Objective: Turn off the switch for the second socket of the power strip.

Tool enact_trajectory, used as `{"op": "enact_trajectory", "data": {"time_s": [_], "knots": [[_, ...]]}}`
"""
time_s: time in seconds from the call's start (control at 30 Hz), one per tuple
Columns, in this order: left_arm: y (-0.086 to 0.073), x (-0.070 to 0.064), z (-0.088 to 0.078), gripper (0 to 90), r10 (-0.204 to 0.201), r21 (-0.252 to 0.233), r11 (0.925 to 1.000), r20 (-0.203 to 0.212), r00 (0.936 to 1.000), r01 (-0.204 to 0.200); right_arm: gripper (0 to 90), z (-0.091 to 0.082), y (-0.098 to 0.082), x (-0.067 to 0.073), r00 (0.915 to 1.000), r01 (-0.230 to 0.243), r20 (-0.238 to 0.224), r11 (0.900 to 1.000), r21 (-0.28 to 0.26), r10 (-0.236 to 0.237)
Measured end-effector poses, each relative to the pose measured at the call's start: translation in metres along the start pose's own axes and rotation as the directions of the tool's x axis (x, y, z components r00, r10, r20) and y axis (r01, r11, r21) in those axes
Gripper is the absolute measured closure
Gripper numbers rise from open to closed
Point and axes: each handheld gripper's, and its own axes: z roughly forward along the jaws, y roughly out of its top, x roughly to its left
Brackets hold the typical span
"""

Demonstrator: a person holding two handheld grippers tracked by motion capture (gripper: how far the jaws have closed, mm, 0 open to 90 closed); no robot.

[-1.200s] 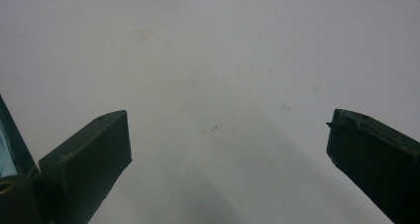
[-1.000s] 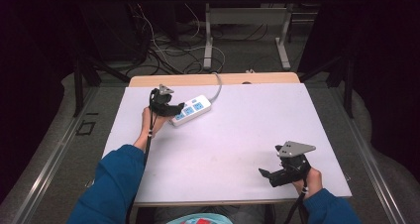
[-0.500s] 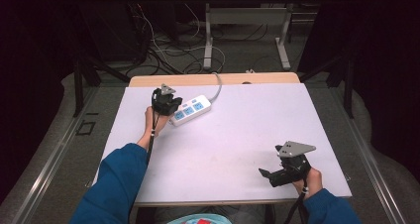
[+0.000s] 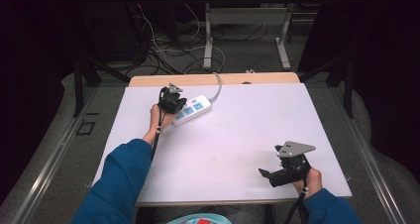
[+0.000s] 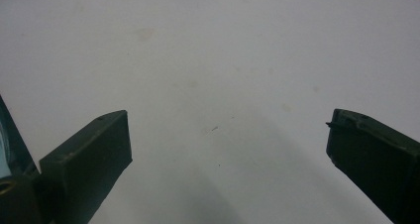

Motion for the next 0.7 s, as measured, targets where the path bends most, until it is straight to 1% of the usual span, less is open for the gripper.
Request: {"op": "enact_trajectory", "data": {"time_s": [0.07, 0.13, 0.23, 0.27, 0.3, 0.33, 0.37, 0.4, 0.5, 0.53, 0.6, 0.7], "knots": [[0.001, 0.0, 0.001, 90.0, 0.006, 0.008, 1.0, -0.005, 1.0, -0.006, 3.3, 0.0, 0.0, 0.0, 1.0, -0.002, 0.001, 1.0, -0.001, 0.002], [0.002, -0.001, 0.006, 90.0, 0.007, 0.037, 0.9993, -0.014, 0.9999, -0.007, 3.3, 0.0, 0.0, 0.0, 1.0, 0.0, -0.001, 1.0, 0.0, 0.0], [0.002, 0.0, 0.01, 90.0, 0.003, 0.042, 0.9991, -0.022, 0.9998, -0.002, 3.3, 0.0, 0.0, 0.0, 1.0, -0.002, -0.002, 1.0, 0.002, 0.002], [0.001, 0.001, 0.013, 90.0, 0.0, 0.067, 0.9978, -0.024, 0.9997, 0.002, 3.3, 0.0, 0.0, 0.0, 1.0, -0.004, 0.001, 1.0, 0.001, 0.004], [0.0, 0.001, 0.015, 90.0, 0.001, 0.058, 0.9983, -0.027, 0.9996, 0.0, 3.4, 0.0, 0.0, 0.0, 1.0, -0.006, 0.004, 1.0, -0.005, 0.006], [0.0, 0.002, 0.014, 90.0, 0.0, 0.062, 0.9981, -0.017, 0.9999, 0.001, 3.4, 0.0, 0.0, 0.0, 1.0, -0.005, 0.004, 1.0, -0.005, 0.005], [0.0, 0.002, 0.014, 90.0, 0.005, 0.067, 0.9978, -0.021, 0.9998, -0.003, 3.4, 0.0, 0.0, 0.0, 1.0, -0.007, 0.0, 1.0, 0.003, 0.007], [0.0, 0.002, 0.014, 90.0, 0.0, 0.065, 0.9979, -0.026, 0.9996, 0.002, 3.4, 0.0, 0.0, 0.0, 1.0, -0.006, 0.001, 1.0, 0.001, 0.006], [0.0, 0.001, 0.013, 90.0, -0.002, 0.071, 0.9975, -0.022, 0.9998, 0.004, 3.5, 0.0, 0.0, 0.0, 0.9999, -0.01, 0.003, 1.0, -0.001, 0.01], [0.0, 0.001, 0.013, 90.0, 0.009, 0.079, 0.9969, -0.014, 0.9999, -0.008, 3.5, 0.0, 0.0, 0.0, 1.0, -0.008, 0.0, 1.0, 0.003, 0.008], [0.001, -0.001, 0.013, 90.0, 0.012, 0.087, 0.9962, -0.018, 0.9998, -0.011, 3.5, 0.0, 0.0, 0.0, 1.0, -0.003, 0.0, 1.0, -0.002, 0.003], [0.0, -0.001, 0.013, 90.0, 0.012, 0.08, 0.9967, -0.022, 0.9997, -0.01, 3.5, 0.0, 0.0, 0.0, 1.0, 0.0, -0.001, 1.0, 0.001, 0.0]]}}
